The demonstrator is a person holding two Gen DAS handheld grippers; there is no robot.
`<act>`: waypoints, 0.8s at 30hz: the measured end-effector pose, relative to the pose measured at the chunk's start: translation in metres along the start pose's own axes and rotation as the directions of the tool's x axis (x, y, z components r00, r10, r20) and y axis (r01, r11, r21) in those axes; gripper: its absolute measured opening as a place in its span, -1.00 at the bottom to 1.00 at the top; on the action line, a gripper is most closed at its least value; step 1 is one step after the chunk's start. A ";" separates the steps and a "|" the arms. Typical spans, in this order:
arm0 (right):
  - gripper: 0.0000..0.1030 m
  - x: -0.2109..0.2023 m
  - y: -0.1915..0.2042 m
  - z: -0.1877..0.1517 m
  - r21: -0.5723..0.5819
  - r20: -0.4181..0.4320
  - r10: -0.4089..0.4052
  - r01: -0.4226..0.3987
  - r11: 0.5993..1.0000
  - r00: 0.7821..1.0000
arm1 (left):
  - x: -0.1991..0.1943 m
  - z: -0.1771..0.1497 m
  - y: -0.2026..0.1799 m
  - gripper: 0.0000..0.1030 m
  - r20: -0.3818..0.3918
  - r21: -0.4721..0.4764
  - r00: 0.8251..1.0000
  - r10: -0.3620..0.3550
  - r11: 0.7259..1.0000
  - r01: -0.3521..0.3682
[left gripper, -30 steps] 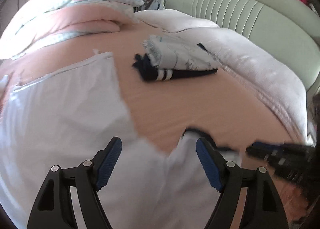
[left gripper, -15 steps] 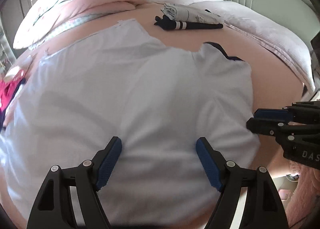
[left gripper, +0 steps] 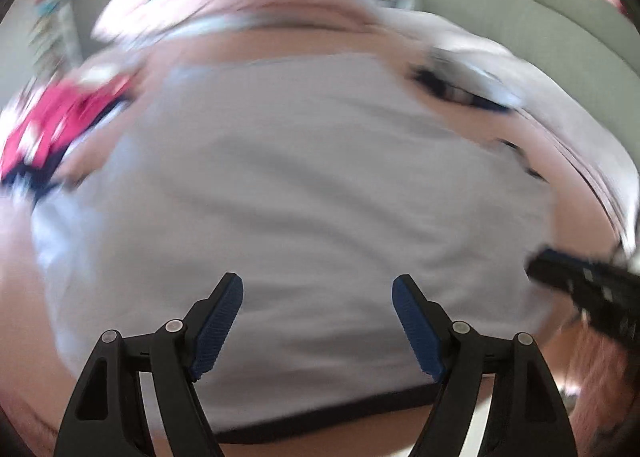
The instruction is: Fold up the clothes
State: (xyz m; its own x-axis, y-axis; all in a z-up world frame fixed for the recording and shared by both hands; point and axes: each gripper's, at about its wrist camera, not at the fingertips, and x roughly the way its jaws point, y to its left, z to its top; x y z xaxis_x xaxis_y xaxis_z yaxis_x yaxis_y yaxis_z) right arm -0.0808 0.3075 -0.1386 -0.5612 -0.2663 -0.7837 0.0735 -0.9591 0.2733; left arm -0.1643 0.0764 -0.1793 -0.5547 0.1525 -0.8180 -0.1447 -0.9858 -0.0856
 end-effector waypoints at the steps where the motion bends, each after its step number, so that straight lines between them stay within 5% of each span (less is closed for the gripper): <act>1: -0.49 0.008 0.007 0.000 -0.003 -0.023 -0.003 0.003 1.000 1.000 | 0.003 -0.003 0.012 0.48 -0.022 -0.026 1.000 0.017 0.999 -0.018; 8: -0.47 0.032 0.043 -0.022 -0.159 -0.100 -0.166 0.149 0.976 0.981 | -0.003 -0.035 0.021 0.49 -0.099 0.075 0.994 0.049 0.996 -0.042; 14: -0.44 0.013 0.046 -0.046 -0.177 -0.116 -0.212 0.190 0.966 0.970 | -0.016 -0.038 0.025 0.48 -0.080 0.030 0.997 -0.005 1.000 0.007; 19: -0.43 -0.029 0.001 -0.019 0.101 0.050 -0.102 0.096 0.990 0.994 | -0.026 -0.031 0.033 0.48 -0.019 -0.019 0.996 -0.083 0.996 0.083; 24: -0.32 -0.033 -0.079 0.018 0.389 0.071 -0.126 0.089 0.917 0.990 | -0.034 -0.027 0.035 0.48 0.025 -0.045 0.990 -0.139 0.989 0.140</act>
State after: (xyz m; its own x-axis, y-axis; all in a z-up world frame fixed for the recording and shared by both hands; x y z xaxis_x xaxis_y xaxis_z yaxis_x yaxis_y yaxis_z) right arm -0.0830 0.3936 -0.1238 -0.6232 -0.1360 -0.7702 -0.3027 -0.8661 0.3979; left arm -0.1286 0.0347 -0.1699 -0.5497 0.2893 -0.7837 -0.1837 -0.9570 -0.2244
